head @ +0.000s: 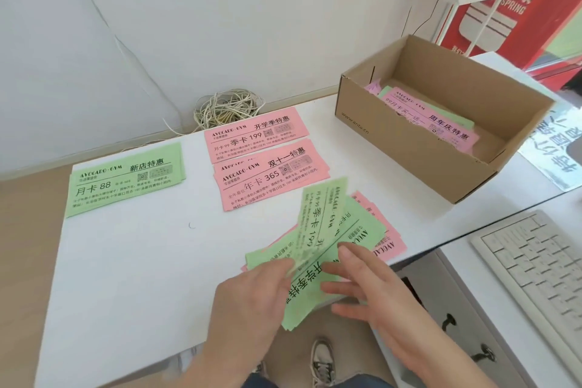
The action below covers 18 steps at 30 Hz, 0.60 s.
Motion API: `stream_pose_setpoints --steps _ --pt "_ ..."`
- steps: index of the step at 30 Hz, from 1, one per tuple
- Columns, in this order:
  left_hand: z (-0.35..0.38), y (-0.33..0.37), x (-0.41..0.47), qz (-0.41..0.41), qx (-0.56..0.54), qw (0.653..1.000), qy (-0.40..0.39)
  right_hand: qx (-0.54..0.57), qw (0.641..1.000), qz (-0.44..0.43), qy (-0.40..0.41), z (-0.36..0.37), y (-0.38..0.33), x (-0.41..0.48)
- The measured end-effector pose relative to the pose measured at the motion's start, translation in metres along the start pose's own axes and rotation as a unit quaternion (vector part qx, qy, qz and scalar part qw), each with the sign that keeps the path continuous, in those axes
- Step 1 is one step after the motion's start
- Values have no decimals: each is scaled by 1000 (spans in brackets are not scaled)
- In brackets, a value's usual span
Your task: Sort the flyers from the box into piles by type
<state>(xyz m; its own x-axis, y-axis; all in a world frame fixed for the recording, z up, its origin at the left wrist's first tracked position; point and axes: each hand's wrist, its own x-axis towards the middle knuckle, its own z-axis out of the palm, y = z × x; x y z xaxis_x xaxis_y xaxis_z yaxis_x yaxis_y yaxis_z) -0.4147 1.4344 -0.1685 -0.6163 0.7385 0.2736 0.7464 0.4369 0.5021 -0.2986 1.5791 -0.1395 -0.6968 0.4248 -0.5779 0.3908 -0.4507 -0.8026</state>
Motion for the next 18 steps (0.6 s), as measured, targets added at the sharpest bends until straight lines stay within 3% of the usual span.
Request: stream_pose_setpoints --steps 2,5,7,10,12,13,15,18 --pt "11 20 -5 99 35 994 -26 -24 999 -19 -32 7 5 -2" --pt "21 40 -7 129 -6 986 -106 -252 959 -122 41 -5 4 0" --pt "11 37 -2 82 -64 992 -71 -337 933 -127 -5 -24 -8 -2" --pt "-14 21 14 -13 -36 999 -14 -438 889 -72 -112 -48 -31 1" --pt "-27 16 29 -142 -95 983 -62 -498 855 -72 -127 -55 -42 11" --pt "-28 14 34 -216 -166 958 -84 -508 848 -75 -131 -56 -47 17" --pt "-25 9 39 -313 -303 896 -81 -500 853 -84 -127 -60 -50 29" --pt "-19 7 34 -350 -308 885 -14 -407 903 -77 -114 -72 -53 39"
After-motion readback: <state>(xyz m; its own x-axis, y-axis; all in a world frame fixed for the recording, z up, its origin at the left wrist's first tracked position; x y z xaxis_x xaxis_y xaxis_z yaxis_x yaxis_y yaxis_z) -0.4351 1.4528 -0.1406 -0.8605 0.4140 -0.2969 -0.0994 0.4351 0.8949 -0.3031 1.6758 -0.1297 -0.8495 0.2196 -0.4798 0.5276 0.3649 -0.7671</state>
